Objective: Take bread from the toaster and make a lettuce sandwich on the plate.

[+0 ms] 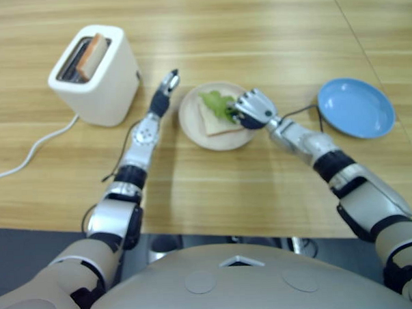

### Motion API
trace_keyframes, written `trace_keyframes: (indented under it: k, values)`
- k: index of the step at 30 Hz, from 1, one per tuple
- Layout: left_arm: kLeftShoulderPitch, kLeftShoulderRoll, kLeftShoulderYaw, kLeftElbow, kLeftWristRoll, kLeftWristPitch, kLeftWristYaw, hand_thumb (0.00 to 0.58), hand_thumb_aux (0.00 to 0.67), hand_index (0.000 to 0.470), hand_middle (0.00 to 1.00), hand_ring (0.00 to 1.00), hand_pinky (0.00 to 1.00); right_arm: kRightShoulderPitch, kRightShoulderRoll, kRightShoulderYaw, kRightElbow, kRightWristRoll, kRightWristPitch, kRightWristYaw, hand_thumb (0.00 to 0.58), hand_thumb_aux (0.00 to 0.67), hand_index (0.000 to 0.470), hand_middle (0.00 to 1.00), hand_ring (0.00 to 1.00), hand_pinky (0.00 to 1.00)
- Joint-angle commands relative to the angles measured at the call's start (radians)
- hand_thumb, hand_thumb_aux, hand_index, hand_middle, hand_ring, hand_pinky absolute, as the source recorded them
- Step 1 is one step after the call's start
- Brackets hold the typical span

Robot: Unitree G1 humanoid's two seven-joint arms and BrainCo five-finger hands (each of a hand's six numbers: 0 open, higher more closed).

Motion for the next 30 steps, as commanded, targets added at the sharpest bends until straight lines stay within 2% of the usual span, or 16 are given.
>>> trace_keyframes:
  k: [1,9,10,11,12,13,14,19,25,30]
  values:
    - [0.003,-0.002,-0.003,0.018,0.006,0.007,0.001,0.000,0.000,0.000,0.00,0.00,0.00,0.019,-0.012,-0.012,-0.029,0.003,0.006,0.026,0.580,0.670,0.460,1.00,1.00,1.00]
    - [0.007,-0.001,-0.005,0.020,0.008,0.009,0.004,0.000,0.000,0.000,0.00,0.00,0.00,0.035,0.007,0.011,0.039,-0.001,0.015,0.071,0.580,0.670,0.460,1.00,1.00,1.00]
    - [0.007,-0.001,-0.005,0.020,0.008,0.010,0.004,0.000,0.000,0.000,0.00,0.00,0.00,0.035,0.008,0.011,0.044,-0.001,0.015,0.074,0.580,0.670,0.460,0.80,0.80,0.80]
    - [0.008,0.000,-0.005,0.020,0.008,0.011,0.004,0.000,0.000,0.000,0.00,0.00,0.00,0.037,0.008,0.010,0.050,-0.001,0.020,0.080,0.564,0.560,0.384,0.39,0.39,0.39]
    - [0.008,0.001,-0.005,0.020,0.008,0.012,0.004,0.000,0.000,0.000,0.00,0.00,0.00,0.040,0.006,0.011,0.053,-0.002,0.026,0.084,0.523,0.460,0.316,0.05,0.05,0.05]
    - [0.008,0.001,-0.005,0.020,0.008,0.012,0.004,0.000,0.000,0.000,0.00,0.00,0.00,0.041,0.005,0.011,0.055,-0.003,0.030,0.087,0.357,0.255,0.175,0.00,0.00,0.00]
    - [0.009,0.002,-0.005,0.020,0.009,0.013,0.003,0.000,0.000,0.000,0.00,0.00,0.00,0.045,0.003,0.006,0.055,0.004,0.031,0.092,0.000,0.000,0.000,0.00,0.00,0.00]
    - [0.007,0.005,-0.005,0.019,0.009,0.012,0.003,0.000,0.000,0.000,0.00,0.00,0.00,0.071,-0.033,-0.037,-0.013,0.026,0.031,0.091,0.000,0.000,0.000,0.00,0.00,0.00]
    - [0.013,0.017,0.002,-0.014,0.011,-0.001,0.015,0.000,0.000,0.000,0.00,0.00,0.00,0.133,-0.097,-0.122,-0.185,0.067,0.026,0.082,0.000,0.000,0.000,0.00,0.00,0.00]
    - [0.079,0.068,0.028,-0.268,0.066,-0.026,0.112,0.000,0.000,0.000,0.00,0.00,0.00,0.193,-0.145,-0.228,-0.317,0.112,0.042,0.087,0.000,0.000,0.000,0.00,0.00,0.00]
